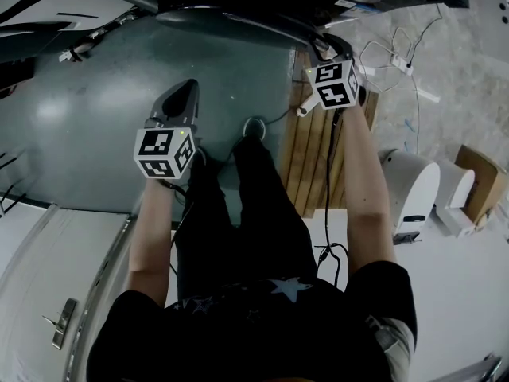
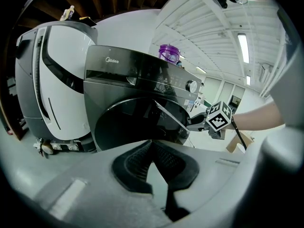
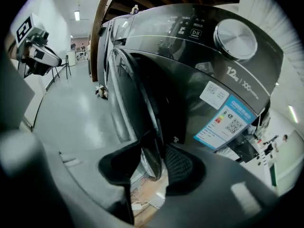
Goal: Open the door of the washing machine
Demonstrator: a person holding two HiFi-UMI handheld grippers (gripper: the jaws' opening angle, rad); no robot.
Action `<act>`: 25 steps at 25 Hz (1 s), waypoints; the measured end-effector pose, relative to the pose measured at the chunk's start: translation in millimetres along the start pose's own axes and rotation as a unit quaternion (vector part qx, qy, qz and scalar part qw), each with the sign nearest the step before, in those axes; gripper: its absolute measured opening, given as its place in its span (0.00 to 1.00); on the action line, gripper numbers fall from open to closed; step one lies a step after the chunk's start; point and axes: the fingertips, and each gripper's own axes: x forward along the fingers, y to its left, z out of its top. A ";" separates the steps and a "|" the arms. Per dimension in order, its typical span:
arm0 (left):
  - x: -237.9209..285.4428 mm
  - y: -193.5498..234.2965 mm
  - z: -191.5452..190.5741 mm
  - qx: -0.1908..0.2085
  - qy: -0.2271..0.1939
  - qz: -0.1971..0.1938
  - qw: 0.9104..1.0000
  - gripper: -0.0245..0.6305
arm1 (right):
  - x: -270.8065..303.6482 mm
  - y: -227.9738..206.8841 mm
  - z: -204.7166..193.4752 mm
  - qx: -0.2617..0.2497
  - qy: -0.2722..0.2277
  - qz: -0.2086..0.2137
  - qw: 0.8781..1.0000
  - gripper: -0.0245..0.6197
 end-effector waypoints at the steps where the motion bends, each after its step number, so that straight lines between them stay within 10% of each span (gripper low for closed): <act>1: -0.9 -0.3 -1.3 0.000 0.001 -0.002 1.000 0.05 | -2.4 3.1 -1.7 0.003 0.001 0.000 1.000 0.27; 25: -71.7 19.9 -41.9 0.017 0.019 -0.042 0.999 0.05 | -55.1 100.4 -29.7 0.098 0.020 -0.012 0.995 0.24</act>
